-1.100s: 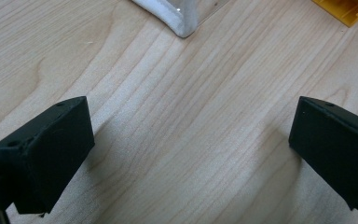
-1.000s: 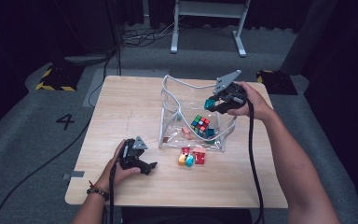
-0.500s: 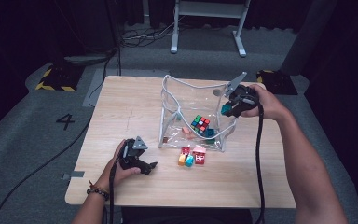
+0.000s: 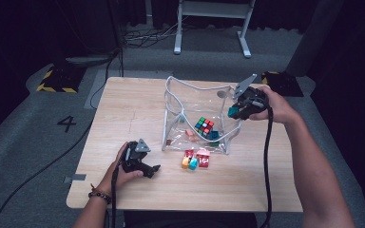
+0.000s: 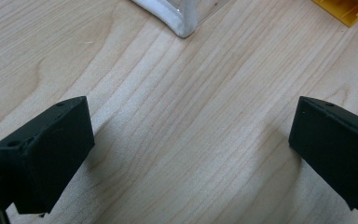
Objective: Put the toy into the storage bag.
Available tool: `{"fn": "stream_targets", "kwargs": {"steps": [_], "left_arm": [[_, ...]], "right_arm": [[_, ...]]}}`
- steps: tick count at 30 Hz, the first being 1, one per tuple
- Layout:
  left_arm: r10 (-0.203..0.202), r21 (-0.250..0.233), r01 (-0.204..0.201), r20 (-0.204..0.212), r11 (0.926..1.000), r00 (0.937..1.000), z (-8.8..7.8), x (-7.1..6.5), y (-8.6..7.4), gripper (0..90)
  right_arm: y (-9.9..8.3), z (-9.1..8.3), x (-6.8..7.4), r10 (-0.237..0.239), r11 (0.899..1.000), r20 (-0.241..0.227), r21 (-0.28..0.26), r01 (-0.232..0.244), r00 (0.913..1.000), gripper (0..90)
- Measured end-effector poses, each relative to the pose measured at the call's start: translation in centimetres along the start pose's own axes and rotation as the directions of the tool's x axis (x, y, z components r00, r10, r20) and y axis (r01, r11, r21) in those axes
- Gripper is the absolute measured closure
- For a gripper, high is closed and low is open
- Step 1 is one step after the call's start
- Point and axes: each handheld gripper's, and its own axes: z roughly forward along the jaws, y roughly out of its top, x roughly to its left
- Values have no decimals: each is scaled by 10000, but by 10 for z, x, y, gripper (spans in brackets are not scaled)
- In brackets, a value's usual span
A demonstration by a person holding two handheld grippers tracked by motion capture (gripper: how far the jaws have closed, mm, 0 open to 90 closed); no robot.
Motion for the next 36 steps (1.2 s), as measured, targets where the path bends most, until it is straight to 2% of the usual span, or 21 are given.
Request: {"fn": "stream_targets", "kwargs": {"steps": [1,3,5,8,9,10,11,12,13,17,22,23,24,25,26,27,28,29,31,35,36], "left_arm": [[-22,0,22,13,10000,10000,0,0,0,1],[7,1,-7,-4,10000,10000,0,0,0,1],[24,24,-24,-9,10000,10000,0,0,0,0],[-65,-7,65,28,10000,10000,0,0,0,0],[4,0,-4,0,10000,10000,0,0,0,0],[4,0,-4,0,10000,10000,0,0,0,0],[4,1,-4,-2,10000,10000,0,0,0,0],[-28,9,28,18,10000,10000,0,0,0,0],[-28,9,28,18,10000,10000,0,0,0,0],[7,3,-7,-3,10000,10000,0,0,0,1],[32,17,-32,-6,10000,10000,0,0,0,1],[-43,-2,43,15,10000,10000,0,0,0,1],[-15,0,15,10,10000,10000,0,0,0,1],[8,2,-8,-6,10000,10000,0,0,0,1],[-46,-5,46,19,10000,10000,0,0,0,1],[-56,-3,56,27,10000,10000,0,0,0,1],[-68,-15,68,18,10000,10000,0,0,0,0],[-98,-23,98,-11,9999,10000,0,-1,0,1],[-97,-36,97,-43,9999,9999,0,-1,0,1],[-93,-19,93,-19,10000,10000,0,-1,0,1],[-97,-12,97,-18,10000,10000,0,-1,0,1]], "right_arm": [[-3,-4,2,-50,9992,-27,-387,49,10000,562],[-4,-5,2,-33,9985,33,-540,35,10000,531],[-8,-9,5,373,9947,154,-964,-357,9992,521],[-17,-14,9,402,9835,176,-1774,-364,9990,472],[-22,-19,12,742,9763,329,-2063,-658,9967,444],[-22,-19,12,742,9763,329,-2063,-658,9967,444],[-25,-22,14,952,9687,446,-2343,-822,9945,441],[-32,-28,18,1118,9486,561,-3036,-897,9921,406],[-32,-28,18,1118,9486,561,-3036,-897,9921,406],[-44,-40,26,1463,9202,916,-3781,-1015,9850,379],[-61,-53,39,1965,8784,1074,-4610,-1263,9746,367],[-71,-55,46,2241,8618,1066,-4857,-1459,9687,366],[-71,-55,46,2241,8618,1066,-4857,-1459,9687,366],[-80,-55,54,2329,8490,969,-5056,-1537,9677,366],[-80,-55,54,2329,8490,969,-5056,-1537,9677,366],[-84,-55,58,2471,8399,963,-5176,-1636,9642,366],[-97,-53,67,2626,8184,749,-5455,-1809,9620,367],[-102,-50,71,2726,8086,628,-5558,-1932,9601,370],[-112,-44,80,2777,8069,494,-5539,-2050,9594,373],[-123,-31,93,2718,8199,433,-5335,-2078,9614,373],[-128,-21,100,2751,8204,190,-5259,-2244,9612,374]]}}
